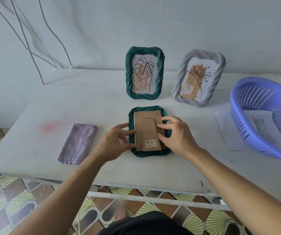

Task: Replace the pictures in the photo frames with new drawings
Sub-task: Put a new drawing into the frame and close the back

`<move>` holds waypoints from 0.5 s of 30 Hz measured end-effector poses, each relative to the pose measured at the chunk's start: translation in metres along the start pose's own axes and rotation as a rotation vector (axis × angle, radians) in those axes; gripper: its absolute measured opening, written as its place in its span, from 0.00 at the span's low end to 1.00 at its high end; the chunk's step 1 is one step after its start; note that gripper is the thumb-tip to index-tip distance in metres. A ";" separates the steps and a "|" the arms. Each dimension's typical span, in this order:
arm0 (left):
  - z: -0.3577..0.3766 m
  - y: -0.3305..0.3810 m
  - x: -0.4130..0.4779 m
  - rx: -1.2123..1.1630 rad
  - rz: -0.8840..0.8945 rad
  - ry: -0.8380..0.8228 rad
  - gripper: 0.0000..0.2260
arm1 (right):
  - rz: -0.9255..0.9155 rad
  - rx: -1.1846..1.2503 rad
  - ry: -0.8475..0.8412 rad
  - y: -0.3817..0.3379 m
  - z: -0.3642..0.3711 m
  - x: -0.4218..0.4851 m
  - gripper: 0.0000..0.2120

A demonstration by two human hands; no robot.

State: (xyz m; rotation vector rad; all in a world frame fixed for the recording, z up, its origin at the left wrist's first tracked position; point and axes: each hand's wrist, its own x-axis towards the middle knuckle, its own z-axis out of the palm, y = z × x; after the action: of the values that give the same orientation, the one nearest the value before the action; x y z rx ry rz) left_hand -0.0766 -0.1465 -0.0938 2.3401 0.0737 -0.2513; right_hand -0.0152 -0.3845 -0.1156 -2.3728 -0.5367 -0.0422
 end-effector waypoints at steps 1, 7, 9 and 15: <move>0.001 0.000 0.000 0.005 0.008 0.012 0.13 | -0.002 -0.003 0.002 0.000 0.001 0.000 0.17; 0.003 0.006 0.002 0.108 0.017 0.060 0.22 | -0.012 -0.032 0.037 -0.001 0.004 -0.002 0.16; 0.005 0.008 0.002 0.171 0.015 0.087 0.26 | -0.023 -0.031 0.049 0.000 0.004 -0.003 0.16; 0.006 0.013 0.004 0.223 -0.004 0.166 0.32 | -0.011 0.003 -0.014 0.003 -0.010 0.004 0.13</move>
State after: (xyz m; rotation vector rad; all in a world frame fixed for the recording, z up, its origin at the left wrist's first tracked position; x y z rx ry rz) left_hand -0.0718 -0.1601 -0.0902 2.5796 0.1376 -0.0696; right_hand -0.0089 -0.3911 -0.1094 -2.3686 -0.5565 -0.0298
